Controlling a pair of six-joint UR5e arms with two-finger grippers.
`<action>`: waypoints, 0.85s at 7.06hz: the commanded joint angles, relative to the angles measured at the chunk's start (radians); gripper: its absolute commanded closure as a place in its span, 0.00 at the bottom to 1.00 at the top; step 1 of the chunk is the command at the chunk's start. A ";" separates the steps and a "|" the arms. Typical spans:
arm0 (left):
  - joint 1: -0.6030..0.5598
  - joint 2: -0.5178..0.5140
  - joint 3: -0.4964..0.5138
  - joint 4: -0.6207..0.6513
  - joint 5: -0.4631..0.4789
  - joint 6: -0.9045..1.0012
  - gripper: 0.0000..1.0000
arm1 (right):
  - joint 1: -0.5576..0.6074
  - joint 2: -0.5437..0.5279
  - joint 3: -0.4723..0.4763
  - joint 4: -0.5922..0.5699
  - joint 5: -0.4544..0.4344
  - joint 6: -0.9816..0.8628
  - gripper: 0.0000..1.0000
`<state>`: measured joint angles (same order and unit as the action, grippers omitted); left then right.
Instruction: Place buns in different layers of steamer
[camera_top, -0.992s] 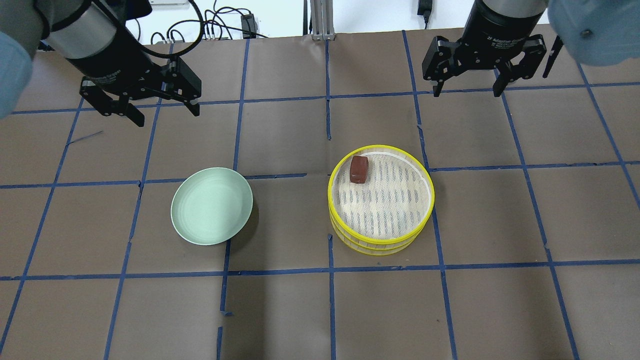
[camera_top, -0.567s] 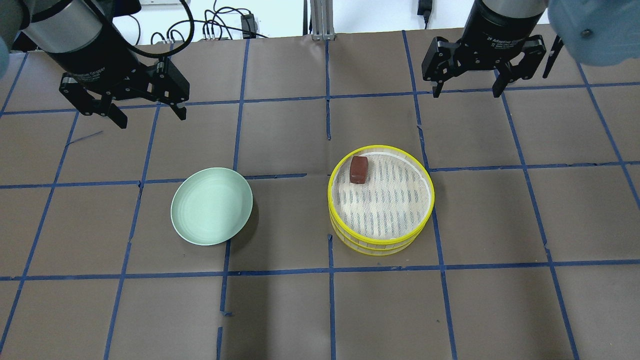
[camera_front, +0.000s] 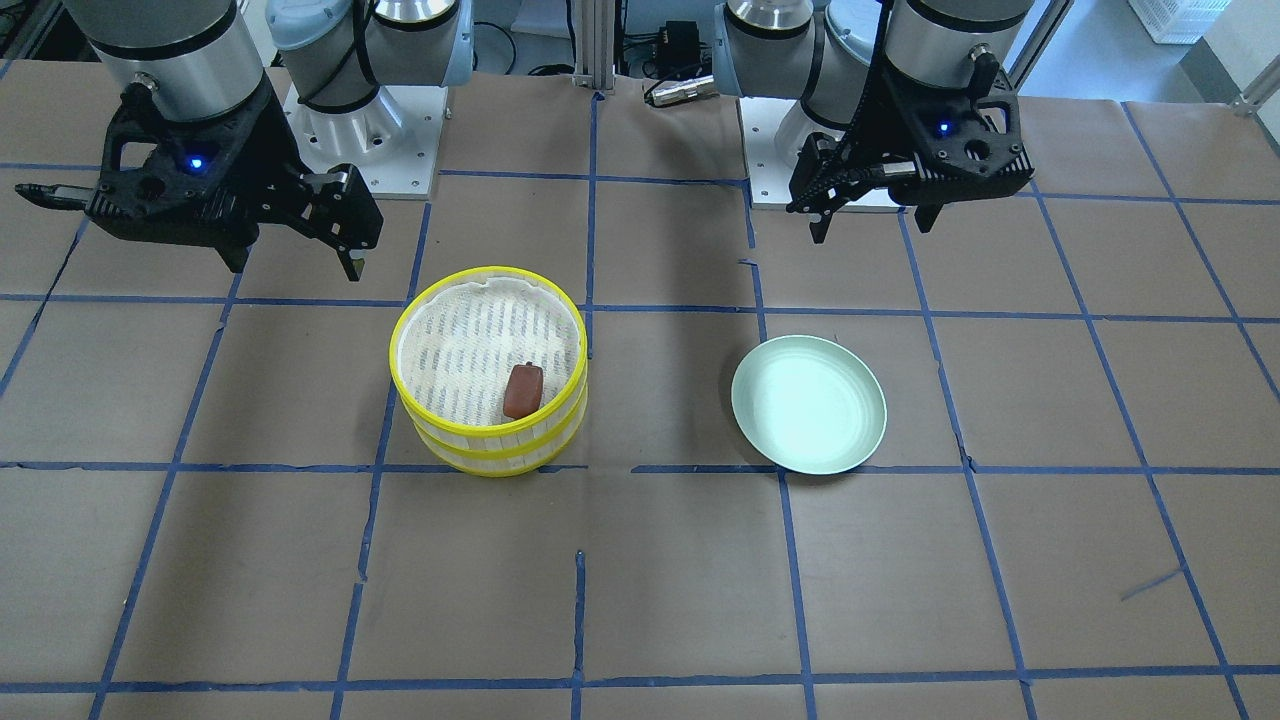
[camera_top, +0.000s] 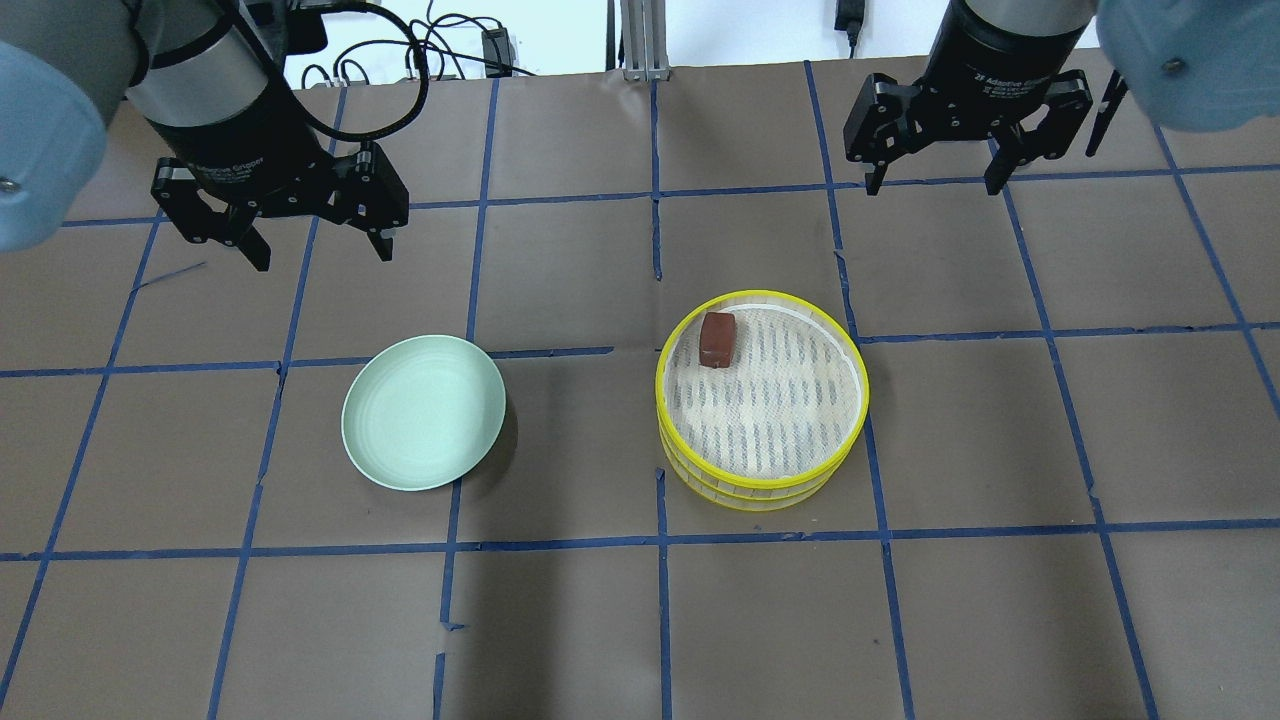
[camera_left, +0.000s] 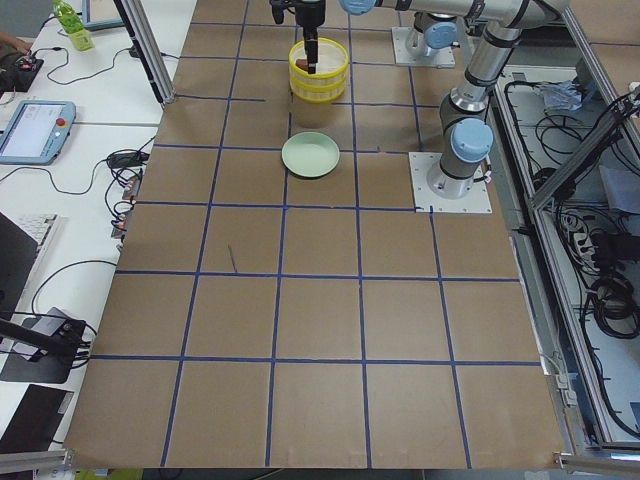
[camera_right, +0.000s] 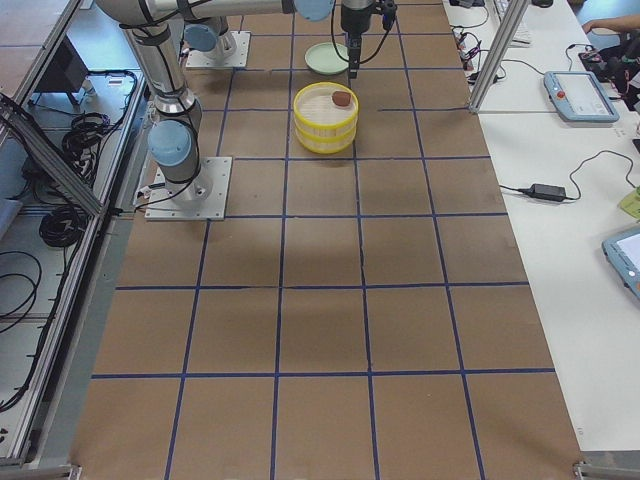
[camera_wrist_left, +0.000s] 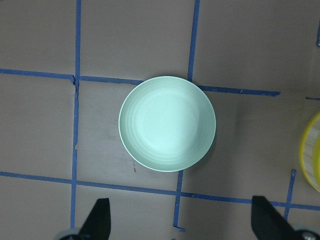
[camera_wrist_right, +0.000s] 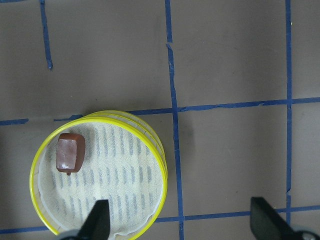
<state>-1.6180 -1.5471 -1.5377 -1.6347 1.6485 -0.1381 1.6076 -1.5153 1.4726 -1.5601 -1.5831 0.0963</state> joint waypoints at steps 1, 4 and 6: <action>-0.006 -0.001 -0.002 0.007 -0.009 0.011 0.00 | 0.000 0.000 0.000 0.002 -0.003 -0.001 0.00; 0.007 -0.002 -0.007 0.026 -0.049 0.155 0.00 | 0.000 -0.009 0.002 0.005 -0.006 -0.003 0.00; 0.006 -0.002 -0.007 0.026 -0.049 0.155 0.00 | 0.000 -0.011 0.003 0.006 -0.006 -0.004 0.00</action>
<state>-1.6129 -1.5492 -1.5443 -1.6098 1.6008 0.0089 1.6081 -1.5248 1.4743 -1.5554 -1.5884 0.0926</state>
